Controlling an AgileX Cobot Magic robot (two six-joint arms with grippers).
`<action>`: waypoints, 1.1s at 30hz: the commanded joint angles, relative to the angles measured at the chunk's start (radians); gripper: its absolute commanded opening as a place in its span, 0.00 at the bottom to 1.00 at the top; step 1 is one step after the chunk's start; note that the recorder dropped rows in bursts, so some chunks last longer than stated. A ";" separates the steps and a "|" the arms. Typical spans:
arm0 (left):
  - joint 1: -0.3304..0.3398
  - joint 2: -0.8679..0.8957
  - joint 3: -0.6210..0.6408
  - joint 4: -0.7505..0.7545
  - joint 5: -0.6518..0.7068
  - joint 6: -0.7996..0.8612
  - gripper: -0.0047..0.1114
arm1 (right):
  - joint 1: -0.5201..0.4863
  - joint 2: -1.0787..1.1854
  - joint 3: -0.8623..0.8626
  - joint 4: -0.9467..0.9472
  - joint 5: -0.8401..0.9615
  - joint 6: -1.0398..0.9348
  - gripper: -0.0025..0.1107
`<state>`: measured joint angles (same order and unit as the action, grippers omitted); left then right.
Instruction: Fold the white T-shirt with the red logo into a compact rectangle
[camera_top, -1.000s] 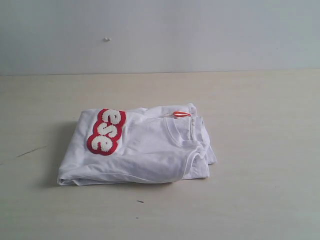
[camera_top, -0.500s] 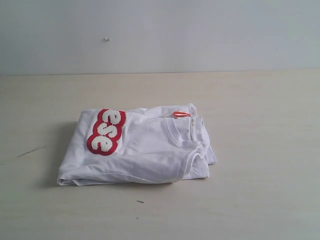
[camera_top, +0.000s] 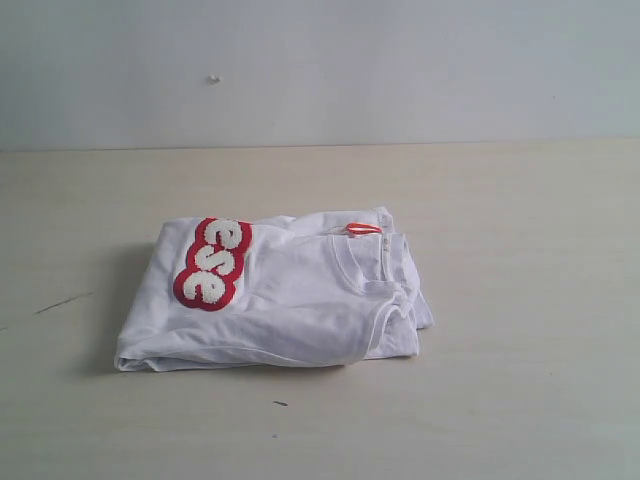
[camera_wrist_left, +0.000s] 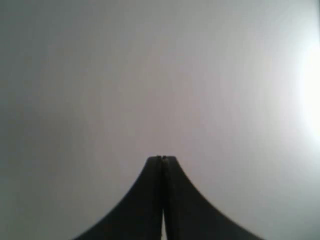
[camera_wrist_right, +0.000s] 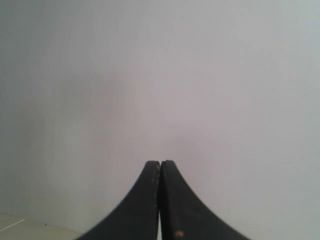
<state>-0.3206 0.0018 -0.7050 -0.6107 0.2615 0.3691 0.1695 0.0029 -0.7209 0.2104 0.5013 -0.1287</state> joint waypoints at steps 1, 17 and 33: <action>0.005 -0.002 0.033 0.038 -0.001 -0.006 0.04 | -0.002 -0.003 0.002 -0.004 0.001 0.000 0.02; 0.288 -0.002 0.243 0.534 -0.140 -0.648 0.04 | -0.002 -0.003 0.002 -0.004 0.001 0.000 0.02; 0.336 -0.002 0.705 0.695 -0.505 -0.819 0.04 | -0.002 -0.003 0.002 -0.004 0.001 0.000 0.02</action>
<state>0.0138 0.0035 -0.0559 0.0746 -0.1722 -0.4639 0.1695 0.0029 -0.7209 0.2104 0.5034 -0.1287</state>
